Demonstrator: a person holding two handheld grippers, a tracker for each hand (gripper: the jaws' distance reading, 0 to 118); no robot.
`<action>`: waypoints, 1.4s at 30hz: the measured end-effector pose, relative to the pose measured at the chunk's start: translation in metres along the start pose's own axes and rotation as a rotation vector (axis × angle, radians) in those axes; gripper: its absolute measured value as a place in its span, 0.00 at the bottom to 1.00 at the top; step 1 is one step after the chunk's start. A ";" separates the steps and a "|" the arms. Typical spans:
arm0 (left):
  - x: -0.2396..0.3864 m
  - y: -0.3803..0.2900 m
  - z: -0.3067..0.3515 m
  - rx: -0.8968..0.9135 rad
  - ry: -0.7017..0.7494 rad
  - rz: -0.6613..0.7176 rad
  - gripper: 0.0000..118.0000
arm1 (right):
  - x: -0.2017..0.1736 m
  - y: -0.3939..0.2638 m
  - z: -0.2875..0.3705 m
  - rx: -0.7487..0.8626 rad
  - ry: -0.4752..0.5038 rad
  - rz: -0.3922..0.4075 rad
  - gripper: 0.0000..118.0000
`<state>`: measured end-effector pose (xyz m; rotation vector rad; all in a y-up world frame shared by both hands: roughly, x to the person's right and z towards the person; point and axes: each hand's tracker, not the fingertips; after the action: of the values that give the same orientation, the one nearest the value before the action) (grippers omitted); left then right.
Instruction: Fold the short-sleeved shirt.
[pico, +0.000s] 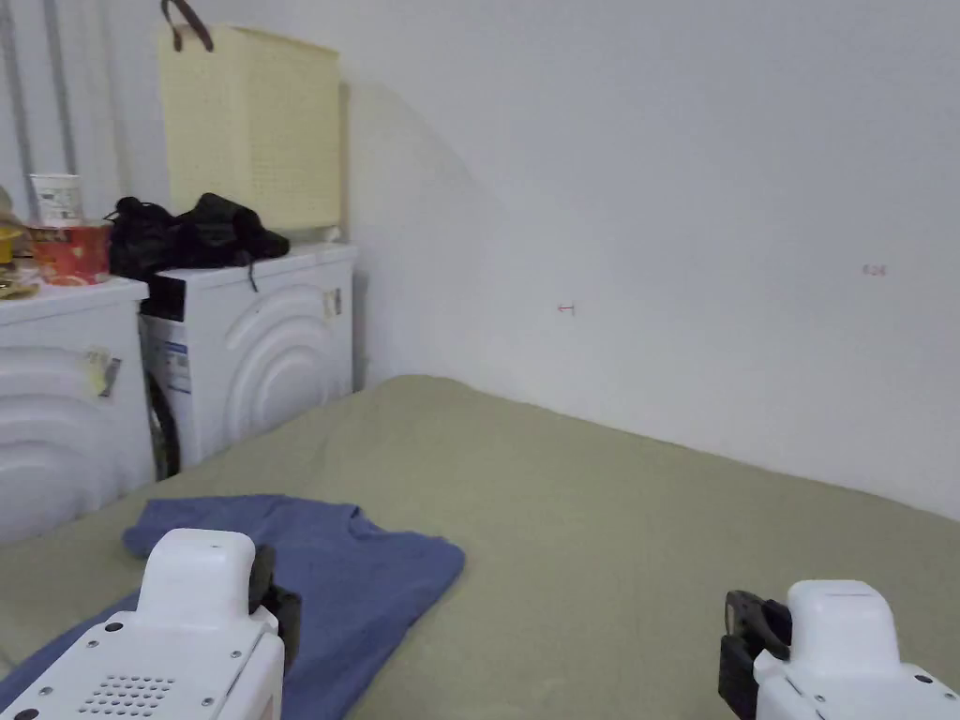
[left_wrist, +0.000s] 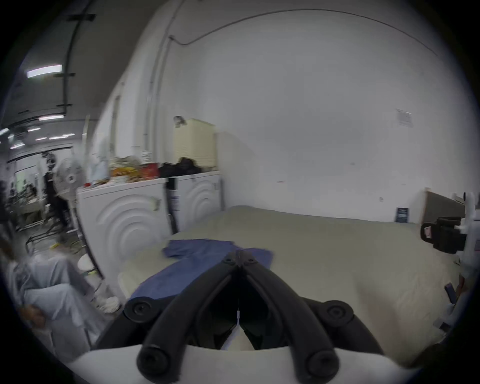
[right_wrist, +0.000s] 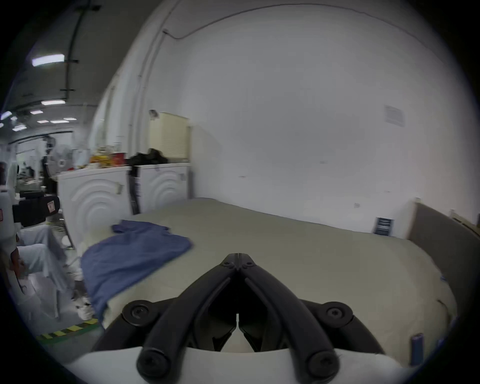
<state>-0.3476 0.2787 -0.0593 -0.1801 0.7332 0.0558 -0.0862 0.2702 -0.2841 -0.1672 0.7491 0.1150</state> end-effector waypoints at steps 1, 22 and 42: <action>-0.013 -0.003 0.005 -0.005 0.033 0.000 0.00 | -0.013 -0.001 -0.008 -0.007 0.041 -0.009 0.00; -0.043 0.042 -0.405 -0.972 -0.521 -0.032 0.00 | -0.055 -0.053 -0.189 -0.197 0.147 0.042 0.00; -0.006 -0.044 -0.492 -1.016 -0.413 0.014 0.00 | 0.007 -0.101 -0.205 -0.331 0.072 0.018 0.00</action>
<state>-0.6715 0.1459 -0.4074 -1.0989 0.2349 0.4675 -0.2015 0.1318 -0.4255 -0.4814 0.7998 0.2509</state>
